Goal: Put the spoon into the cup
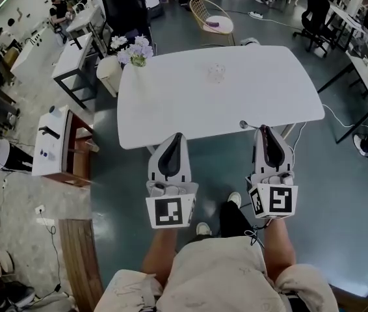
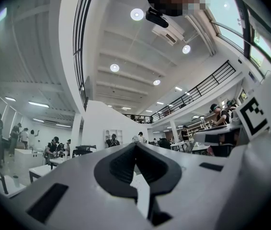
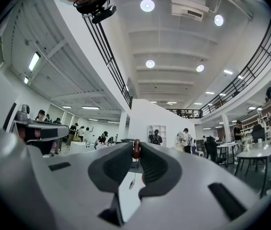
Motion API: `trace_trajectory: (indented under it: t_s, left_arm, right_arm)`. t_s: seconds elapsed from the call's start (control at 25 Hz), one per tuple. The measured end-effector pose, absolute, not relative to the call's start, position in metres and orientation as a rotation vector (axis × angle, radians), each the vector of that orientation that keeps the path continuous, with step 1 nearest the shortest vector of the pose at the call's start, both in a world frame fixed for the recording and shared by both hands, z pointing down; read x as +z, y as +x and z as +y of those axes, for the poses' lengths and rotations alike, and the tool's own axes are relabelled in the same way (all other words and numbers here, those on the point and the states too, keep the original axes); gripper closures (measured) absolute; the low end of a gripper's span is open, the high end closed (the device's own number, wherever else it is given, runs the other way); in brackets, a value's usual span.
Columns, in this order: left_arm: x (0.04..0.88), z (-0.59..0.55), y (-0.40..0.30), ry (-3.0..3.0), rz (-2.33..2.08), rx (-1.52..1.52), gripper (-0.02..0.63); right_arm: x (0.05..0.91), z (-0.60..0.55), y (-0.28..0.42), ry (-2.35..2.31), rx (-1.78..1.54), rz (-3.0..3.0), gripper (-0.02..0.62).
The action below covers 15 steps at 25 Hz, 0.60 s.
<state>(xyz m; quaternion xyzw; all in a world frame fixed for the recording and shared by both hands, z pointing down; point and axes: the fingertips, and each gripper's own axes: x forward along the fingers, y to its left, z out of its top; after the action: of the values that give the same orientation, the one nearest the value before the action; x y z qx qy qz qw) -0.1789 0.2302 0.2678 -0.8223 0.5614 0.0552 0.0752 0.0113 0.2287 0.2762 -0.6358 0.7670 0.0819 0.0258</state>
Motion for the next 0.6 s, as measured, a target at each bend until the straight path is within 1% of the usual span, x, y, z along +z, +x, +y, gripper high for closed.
trace_trajectory:
  t_s: [0.28,0.6]
  left_arm:
    - [0.274,0.186,-0.152,-2.462,1.675,0.136,0.604]
    - [0.267,0.097,-0.097,-2.449,1.701,0.098,0.604]
  right_arm:
    - [0.288,0.182,0.039,-1.97,0.205,2.357,0.551]
    - [0.282,0.09,0.094,-1.93,0.15,2.36,0.551]
